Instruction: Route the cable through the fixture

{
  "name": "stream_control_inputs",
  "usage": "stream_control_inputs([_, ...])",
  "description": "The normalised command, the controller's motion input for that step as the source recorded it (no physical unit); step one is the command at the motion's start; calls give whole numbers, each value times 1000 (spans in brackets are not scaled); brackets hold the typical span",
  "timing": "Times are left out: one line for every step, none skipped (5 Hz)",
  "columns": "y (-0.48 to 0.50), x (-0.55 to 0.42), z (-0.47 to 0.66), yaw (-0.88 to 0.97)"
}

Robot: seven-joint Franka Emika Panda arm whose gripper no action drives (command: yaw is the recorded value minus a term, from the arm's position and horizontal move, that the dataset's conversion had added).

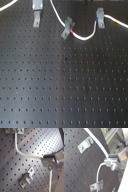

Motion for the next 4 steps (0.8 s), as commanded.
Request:
stream_control_inputs([-512,-379,455,66])
stream_control_inputs([-445,-449,418,0])
stream_control_inputs([-116,-655,483,-109])
stream_control_inputs([517,-488,428,-194])
